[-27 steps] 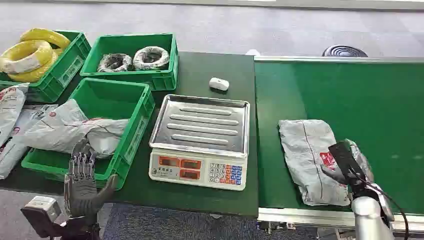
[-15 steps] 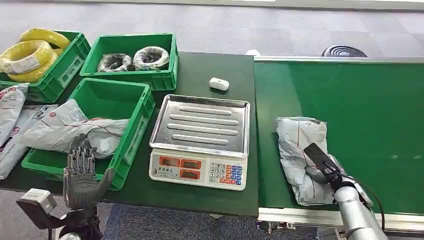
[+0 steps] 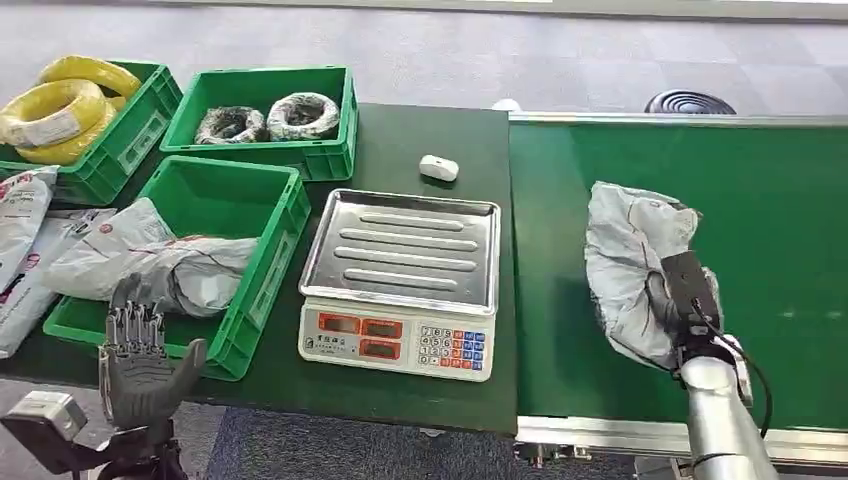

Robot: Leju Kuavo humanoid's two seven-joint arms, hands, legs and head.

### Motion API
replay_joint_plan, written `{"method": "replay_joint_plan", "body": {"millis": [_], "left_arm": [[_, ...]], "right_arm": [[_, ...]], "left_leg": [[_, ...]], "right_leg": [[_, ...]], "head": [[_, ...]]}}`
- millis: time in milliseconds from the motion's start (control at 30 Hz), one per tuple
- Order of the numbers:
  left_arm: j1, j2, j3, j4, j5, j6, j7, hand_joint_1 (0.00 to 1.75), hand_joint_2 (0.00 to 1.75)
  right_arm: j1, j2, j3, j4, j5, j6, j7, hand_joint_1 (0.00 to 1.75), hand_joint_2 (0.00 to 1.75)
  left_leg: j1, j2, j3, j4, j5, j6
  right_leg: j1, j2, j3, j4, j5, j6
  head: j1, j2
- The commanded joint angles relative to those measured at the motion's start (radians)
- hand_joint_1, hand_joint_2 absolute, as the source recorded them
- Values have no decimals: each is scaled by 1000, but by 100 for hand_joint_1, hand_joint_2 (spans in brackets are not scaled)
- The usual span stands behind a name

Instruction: Moved the parcel from conveyor to table for the left to box.

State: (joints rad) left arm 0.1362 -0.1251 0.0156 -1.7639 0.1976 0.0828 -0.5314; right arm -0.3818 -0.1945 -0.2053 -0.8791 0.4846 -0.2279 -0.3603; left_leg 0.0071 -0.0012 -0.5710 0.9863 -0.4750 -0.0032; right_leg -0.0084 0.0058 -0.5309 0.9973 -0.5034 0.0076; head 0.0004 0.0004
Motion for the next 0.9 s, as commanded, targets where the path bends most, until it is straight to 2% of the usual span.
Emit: {"method": "replay_joint_plan", "body": {"millis": [33,100,133,167,200,233,267,300,333,400,533,700,833,867,900], "left_arm": [[-87,2,-1,73,-14,-5,-12,0,175],[-113,7,-6,95,-16,-10,-15,0,175],[-134,12,-11,116,-15,-19,-17,0,175],[-157,12,-16,139,-15,-20,-18,0,175],[-169,10,-18,146,-15,-19,-18,0,175],[-199,16,-31,178,-17,-29,-18,0,175],[-229,21,-45,204,-18,-42,-13,0,175],[-251,18,-50,225,-18,-40,-15,0,175],[-272,23,-65,235,-19,-47,-11,0,175],[-288,21,-74,240,-22,-48,0,0,175],[-336,26,-120,269,-45,-63,30,0,175],[-346,23,-127,285,-50,-58,30,0,175],[-375,20,-164,305,-100,-53,32,0,175],[-380,20,-169,308,-105,-50,32,0,175],[-384,19,-173,309,-117,-32,31,0,175]], "right_arm": [[-64,67,8,-389,-117,-38,-8,175,175],[-89,84,65,-406,-103,-18,-5,175,175],[-114,86,120,-396,-95,39,18,175,175],[-145,96,157,-371,-84,82,40,175,175],[-158,108,169,-360,-74,76,51,175,175],[-219,110,242,-266,-95,256,119,175,175],[-270,125,283,-181,-90,326,135,175,175],[-303,142,299,-115,-85,312,121,175,175],[-360,160,350,-4,-65,357,138,175,175],[-396,182,375,72,-42,332,133,175,175],[-438,239,454,250,-57,453,96,175,175],[-439,239,462,269,-59,436,78,175,175],[-470,283,567,340,-3,530,22,175,175],[-483,294,582,371,2,538,25,157,175],[-493,303,609,390,24,521,37,40,175]], "left_leg": [[-2,2,-2,0,1,0],[-1,4,-1,0,1,0],[-1,7,0,-1,1,0],[-1,6,0,0,1,0],[-1,5,1,0,1,0],[-1,6,0,-1,2,0],[-1,6,1,0,2,0],[-1,6,2,0,1,0],[-1,9,1,-1,3,-1],[0,9,2,-1,4,-1],[1,4,2,-1,5,-1],[0,-1,1,-1,5,-1],[0,-2,-1,0,5,-1],[1,-2,-2,0,5,0],[0,0,-2,0,5,-1]], "right_leg": [[-2,2,-4,2,1,0],[-1,4,-3,1,2,0],[-1,6,-3,1,2,-1],[-1,5,-2,2,2,-1],[-1,4,-2,2,1,0],[-1,5,-3,1,3,-1],[-1,5,-2,2,2,-1],[-1,5,-1,2,2,0],[0,8,-2,1,4,-1],[0,8,-2,1,4,-1],[1,3,0,0,3,-1],[0,-1,1,1,2,-1],[0,-2,-1,1,3,-1],[1,-2,-2,1,3,-1],[0,0,-3,2,3,-1]], "head": [[0,0],[-1,0],[0,0],[0,0],[0,0],[0,0],[0,0],[0,0],[0,0],[0,0],[0,0],[0,0],[0,0],[0,0],[0,0]]}}
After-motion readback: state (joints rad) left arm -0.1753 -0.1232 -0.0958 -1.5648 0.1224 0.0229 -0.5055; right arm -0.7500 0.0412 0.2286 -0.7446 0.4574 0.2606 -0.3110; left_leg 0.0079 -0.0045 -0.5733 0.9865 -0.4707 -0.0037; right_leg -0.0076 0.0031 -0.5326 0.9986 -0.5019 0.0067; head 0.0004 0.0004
